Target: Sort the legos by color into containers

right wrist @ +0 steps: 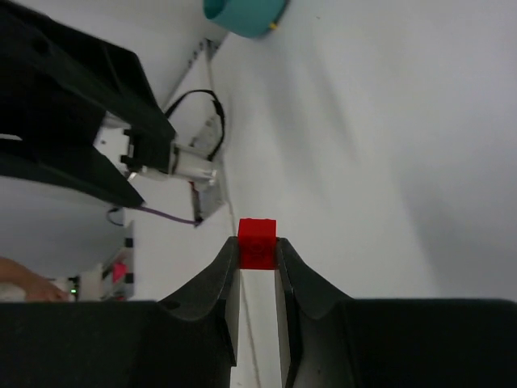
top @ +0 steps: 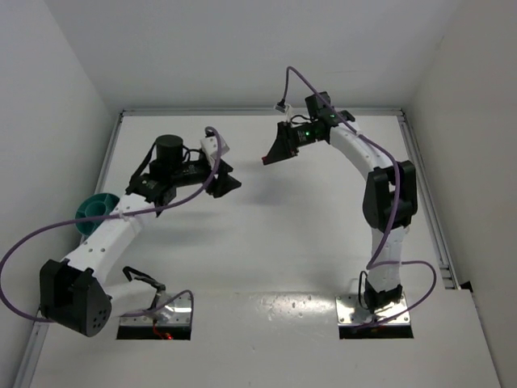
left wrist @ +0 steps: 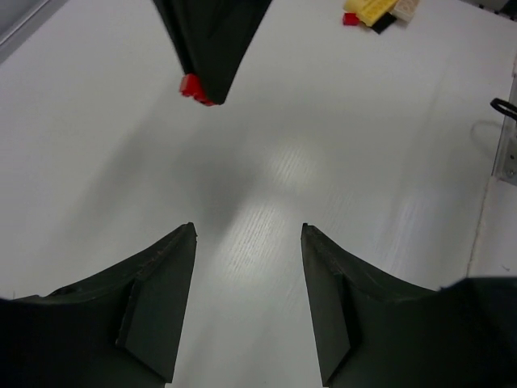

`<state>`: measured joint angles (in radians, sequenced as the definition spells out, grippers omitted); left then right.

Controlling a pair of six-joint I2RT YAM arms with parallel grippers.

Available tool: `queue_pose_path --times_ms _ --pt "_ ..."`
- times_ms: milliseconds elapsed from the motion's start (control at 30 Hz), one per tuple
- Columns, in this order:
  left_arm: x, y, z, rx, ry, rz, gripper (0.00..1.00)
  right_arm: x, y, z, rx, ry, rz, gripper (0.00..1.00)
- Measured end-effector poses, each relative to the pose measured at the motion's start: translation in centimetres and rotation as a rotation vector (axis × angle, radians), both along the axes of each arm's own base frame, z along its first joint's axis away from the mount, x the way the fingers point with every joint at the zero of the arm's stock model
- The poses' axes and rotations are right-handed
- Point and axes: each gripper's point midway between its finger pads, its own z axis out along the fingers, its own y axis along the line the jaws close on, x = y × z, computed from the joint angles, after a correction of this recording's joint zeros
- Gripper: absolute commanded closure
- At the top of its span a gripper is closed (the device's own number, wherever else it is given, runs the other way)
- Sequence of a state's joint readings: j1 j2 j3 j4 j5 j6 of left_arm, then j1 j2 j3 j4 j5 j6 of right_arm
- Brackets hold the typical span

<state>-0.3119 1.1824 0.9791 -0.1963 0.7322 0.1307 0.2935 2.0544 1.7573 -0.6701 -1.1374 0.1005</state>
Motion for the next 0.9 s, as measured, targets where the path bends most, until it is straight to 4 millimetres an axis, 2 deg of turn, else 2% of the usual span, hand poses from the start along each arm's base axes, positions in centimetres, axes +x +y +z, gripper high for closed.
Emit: queue_pose_path --times_ms 133,233,567,900 --pt "-0.5 -1.8 -0.4 0.017 -0.073 -0.049 0.42 -0.6 1.8 1.7 0.086 0.064 0.027 0.98" --pt "0.1 -2.5 -0.1 0.015 -0.122 -0.045 0.42 -1.2 2.6 2.2 0.126 0.104 0.053 0.98" --pt "2.2 -2.5 1.3 0.010 -0.249 0.034 0.39 -3.6 4.3 2.3 0.172 0.202 0.126 0.98" --pt "2.1 -2.9 1.4 0.030 -0.289 0.010 0.37 -3.7 4.7 3.3 0.201 0.197 0.152 0.98"
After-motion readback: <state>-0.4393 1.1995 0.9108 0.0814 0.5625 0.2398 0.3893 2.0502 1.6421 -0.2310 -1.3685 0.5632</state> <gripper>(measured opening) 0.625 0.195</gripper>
